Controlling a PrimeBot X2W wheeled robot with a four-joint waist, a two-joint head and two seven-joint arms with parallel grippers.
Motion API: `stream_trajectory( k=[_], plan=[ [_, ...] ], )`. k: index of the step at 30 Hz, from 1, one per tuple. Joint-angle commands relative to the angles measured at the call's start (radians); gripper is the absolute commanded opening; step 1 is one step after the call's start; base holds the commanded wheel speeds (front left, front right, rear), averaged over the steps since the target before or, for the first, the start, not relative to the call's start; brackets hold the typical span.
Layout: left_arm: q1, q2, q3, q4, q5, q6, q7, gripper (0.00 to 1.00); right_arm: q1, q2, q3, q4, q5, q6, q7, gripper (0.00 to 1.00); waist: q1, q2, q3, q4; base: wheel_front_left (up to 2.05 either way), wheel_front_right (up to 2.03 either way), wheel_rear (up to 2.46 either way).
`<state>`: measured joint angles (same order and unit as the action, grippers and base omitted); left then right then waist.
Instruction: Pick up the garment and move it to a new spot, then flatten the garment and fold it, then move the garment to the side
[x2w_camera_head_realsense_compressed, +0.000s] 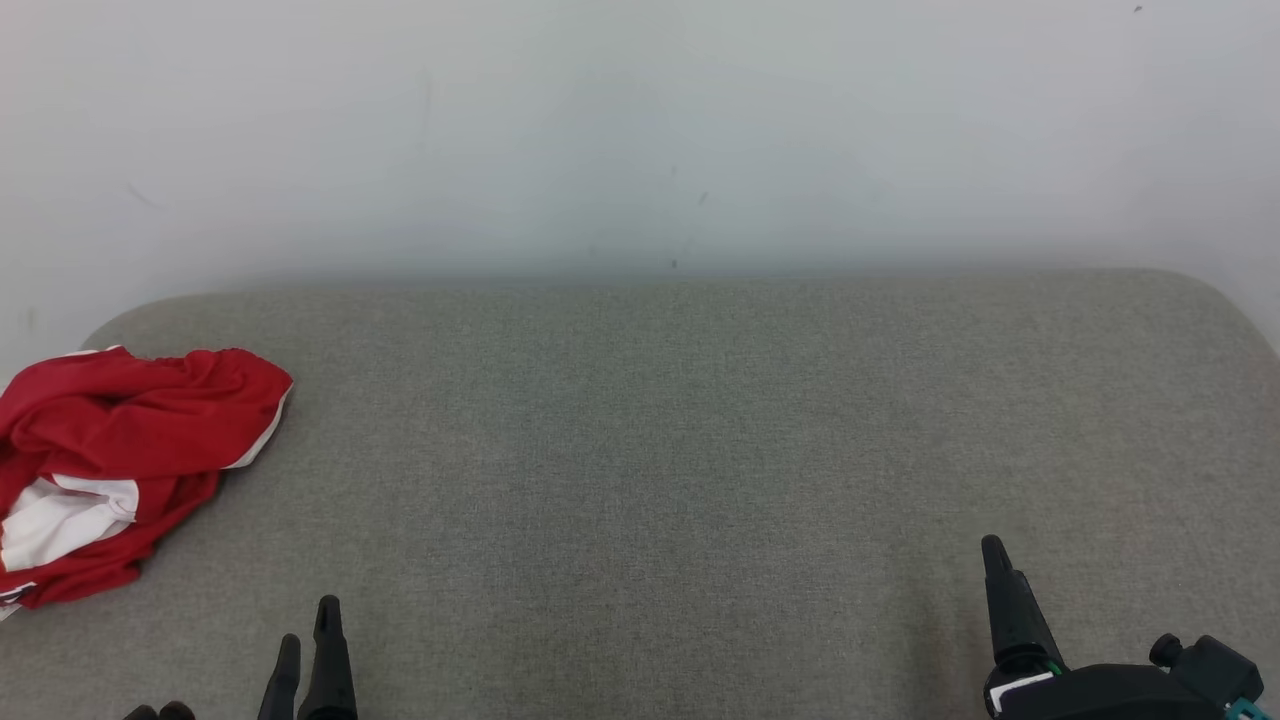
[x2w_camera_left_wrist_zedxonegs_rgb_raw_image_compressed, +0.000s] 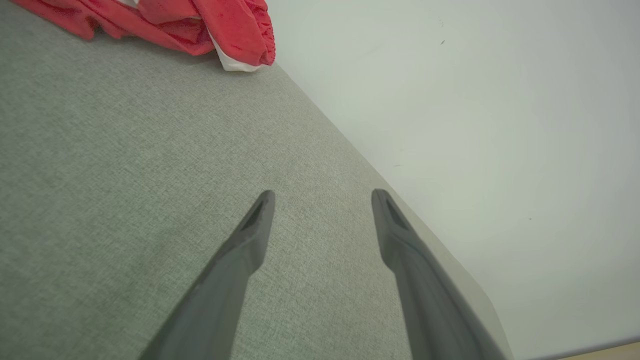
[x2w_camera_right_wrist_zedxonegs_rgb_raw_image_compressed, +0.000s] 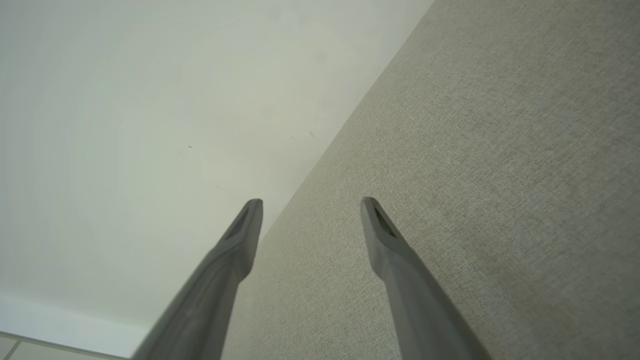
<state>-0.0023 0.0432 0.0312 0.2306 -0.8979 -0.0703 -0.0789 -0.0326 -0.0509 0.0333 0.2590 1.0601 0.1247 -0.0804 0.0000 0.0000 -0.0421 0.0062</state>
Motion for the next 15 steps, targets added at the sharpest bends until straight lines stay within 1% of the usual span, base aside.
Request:
stream_trajectory(
  k=[1,8,15],
  plan=[
    [-0.003,0.006,-0.003,-0.016,0.032,0.002,-0.008,1.0,-0.003,-0.008,0.004,-0.007,-0.025,0.006,-0.007,1.0,0.0,0.0,-0.001,0.001,0.0,0.0,0.0],
    [0.011,0.006,-0.006,-0.022,0.162,0.017,-0.03,1.0,0.003,-0.013,0.017,0.011,-0.152,0.006,-0.021,1.0,0.0,0.0,-0.01,0.003,0.0,0.0,0.0],
    [0.022,0.018,-0.024,-0.025,0.3,0.037,-0.05,1.0,0.012,-0.015,0.021,0.018,-0.28,0.006,-0.034,1.0,0.0,0.0,-0.018,0.004,0.0,0.0,0.0]
  ],
)
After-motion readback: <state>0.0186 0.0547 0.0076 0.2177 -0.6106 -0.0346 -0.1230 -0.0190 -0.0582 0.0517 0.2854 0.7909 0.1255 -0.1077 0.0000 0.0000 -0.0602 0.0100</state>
